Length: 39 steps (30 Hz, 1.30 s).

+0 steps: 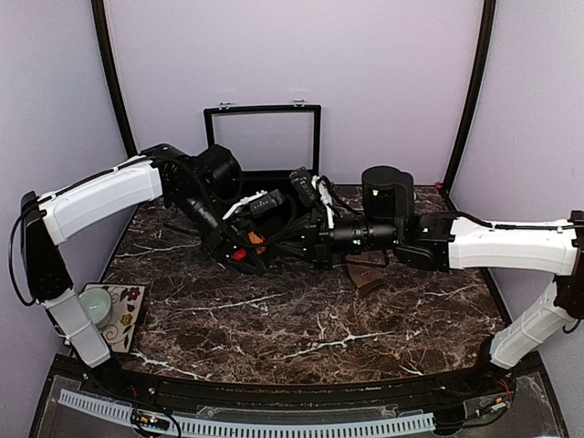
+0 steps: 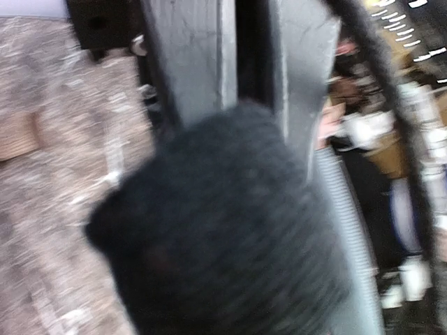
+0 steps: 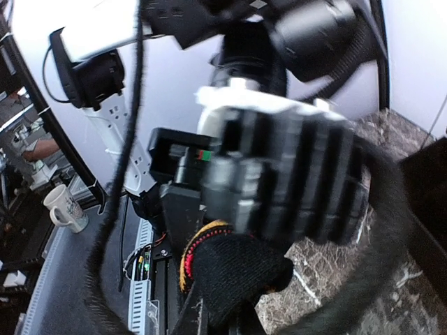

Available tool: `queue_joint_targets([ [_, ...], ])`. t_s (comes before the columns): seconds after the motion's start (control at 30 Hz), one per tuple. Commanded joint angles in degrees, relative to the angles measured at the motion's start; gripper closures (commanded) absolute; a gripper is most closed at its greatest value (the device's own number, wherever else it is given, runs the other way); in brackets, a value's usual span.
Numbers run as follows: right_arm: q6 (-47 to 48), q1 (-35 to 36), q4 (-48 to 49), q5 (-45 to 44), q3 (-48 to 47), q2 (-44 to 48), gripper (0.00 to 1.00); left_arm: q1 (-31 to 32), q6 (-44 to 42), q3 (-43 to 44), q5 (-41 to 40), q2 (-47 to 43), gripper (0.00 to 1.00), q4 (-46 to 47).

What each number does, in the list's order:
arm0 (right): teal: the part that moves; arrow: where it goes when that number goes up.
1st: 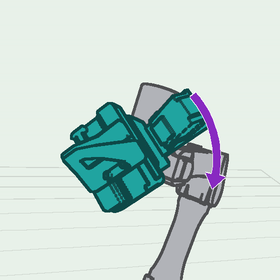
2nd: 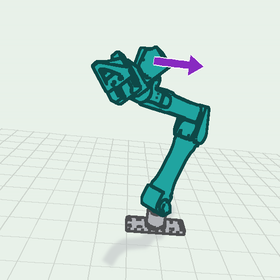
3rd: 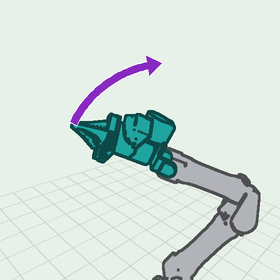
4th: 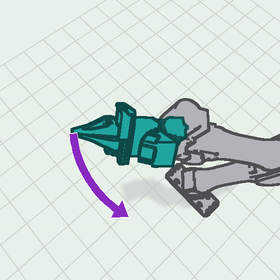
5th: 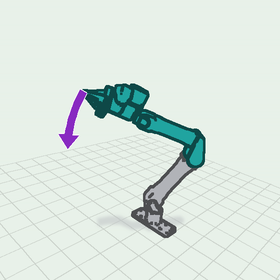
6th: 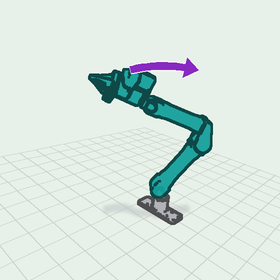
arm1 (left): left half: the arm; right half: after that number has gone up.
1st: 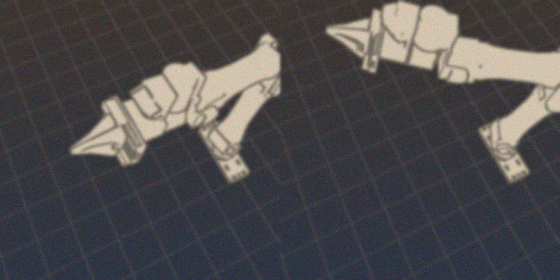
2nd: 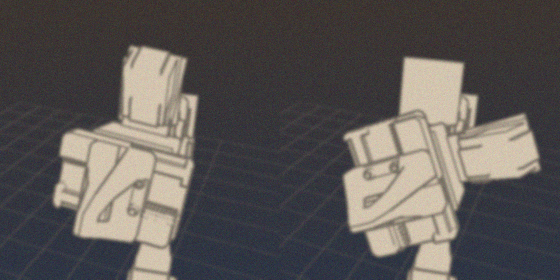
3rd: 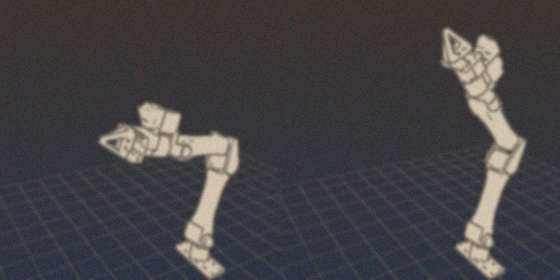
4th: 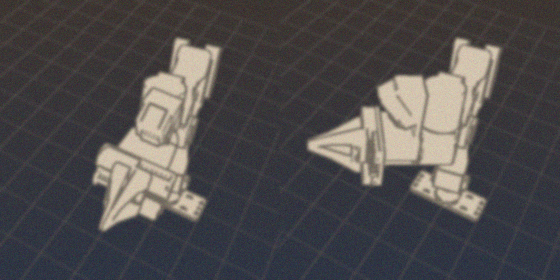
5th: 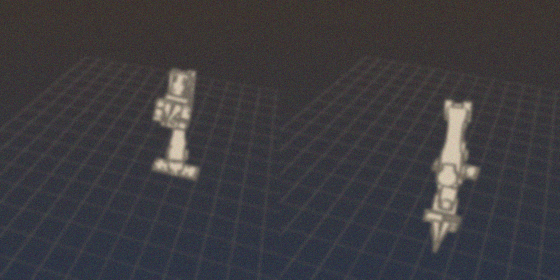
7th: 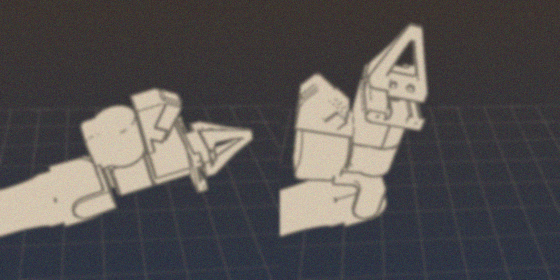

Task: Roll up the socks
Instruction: Roll the sock.

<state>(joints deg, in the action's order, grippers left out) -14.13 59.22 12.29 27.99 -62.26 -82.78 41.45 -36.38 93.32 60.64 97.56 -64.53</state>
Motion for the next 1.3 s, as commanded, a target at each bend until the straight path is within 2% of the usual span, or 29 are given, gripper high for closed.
queue_joint_targets([
  [0.0,-8.23,0.52,3.34,-5.51,-1.25,-2.00,1.00,0.30,6.01,-7.52,-25.43,-9.17,0.66,21.12],
  [0.1,-14.06,0.50,5.82,-6.61,-1.21,-3.47,1.00,0.42,3.26,-11.33,-36.32,-12.17,0.63,27.36],
  [0.23,-21.42,0.41,9.74,-7.83,-0.70,-5.08,1.00,1.54,-0.89,-15.05,-46.84,-15.10,0.62,32.36],
  [0.5,-30.02,-0.30,10.09,-11.90,-0.69,-7.12,1.00,4.15,-5.91,-17.39,-51.56,-16.34,0.63,32.41],
  [0.7,-33.83,-0.77,9.41,-14.11,0.34,-7.62,1.00,5.79,-7.52,-20.52,-62.46,-16.61,0.64,38.11],
  [1.07,-38.45,-0.77,8.49,-16.51,-0.13,-10.31,1.00,6.49,-9.70,-22.13,-72.34,-16.87,0.59,44.56],
  [1.17,-39.50,-0.79,9.57,-16.04,0.01,-11.00,1.00,6.54,-10.12,-21.95,-71.50,-16.81,0.67,44.11],
  [1.27,-38.91,-0.77,10.41,-14.76,-0.44,-11.58,1.00,6.54,-8.98,-21.36,-65.66,-16.70,0.90,39.69],
])
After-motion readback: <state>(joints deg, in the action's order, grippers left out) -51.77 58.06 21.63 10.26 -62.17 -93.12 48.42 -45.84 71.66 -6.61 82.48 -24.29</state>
